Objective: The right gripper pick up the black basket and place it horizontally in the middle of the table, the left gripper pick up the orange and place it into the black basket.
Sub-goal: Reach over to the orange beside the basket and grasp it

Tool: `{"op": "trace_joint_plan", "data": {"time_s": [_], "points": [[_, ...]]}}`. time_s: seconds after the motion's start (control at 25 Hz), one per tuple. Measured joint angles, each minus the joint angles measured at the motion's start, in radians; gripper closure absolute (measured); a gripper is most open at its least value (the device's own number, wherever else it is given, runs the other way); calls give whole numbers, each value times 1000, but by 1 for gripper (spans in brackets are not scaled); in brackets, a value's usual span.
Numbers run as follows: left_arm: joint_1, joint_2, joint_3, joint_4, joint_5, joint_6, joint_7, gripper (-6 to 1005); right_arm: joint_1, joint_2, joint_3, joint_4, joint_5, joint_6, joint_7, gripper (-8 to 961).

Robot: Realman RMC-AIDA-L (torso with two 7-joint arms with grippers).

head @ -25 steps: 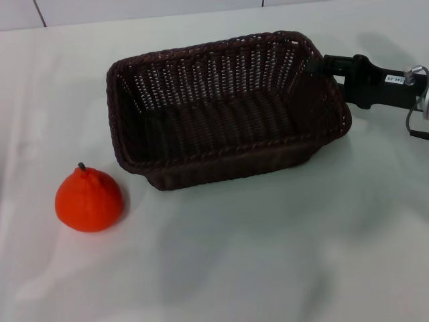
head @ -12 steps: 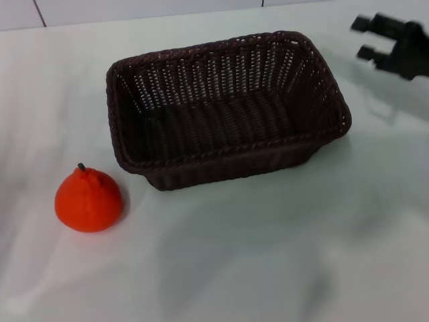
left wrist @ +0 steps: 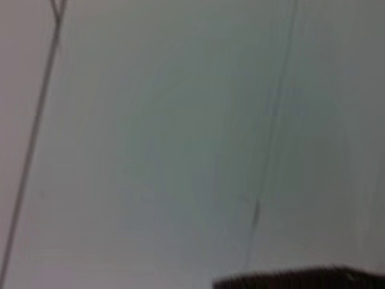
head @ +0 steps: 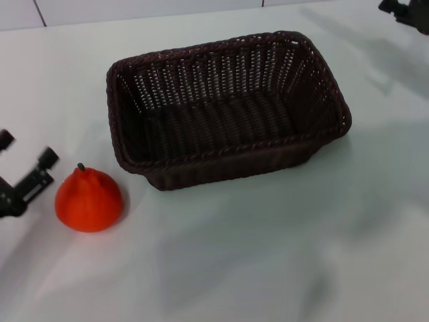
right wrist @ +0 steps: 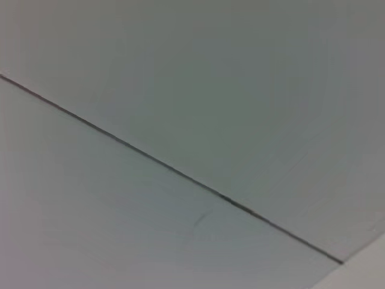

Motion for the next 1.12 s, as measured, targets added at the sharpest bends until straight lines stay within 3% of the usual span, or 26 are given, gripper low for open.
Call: {"op": "trace_joint_plan", "data": {"time_s": [0.36,0.84,1.12], "points": [[-9,-6,29,4,124,76,-62,98,51,7,-9,7,0,-83,-42,156],[-68,-4,73,-4,204,195,-122,103,39,15,-4,6,12,-93,-50,158],[-78,0,73,-7,206,200,-120,301,35,15,-3,9,23,-102,-58,158]]}}
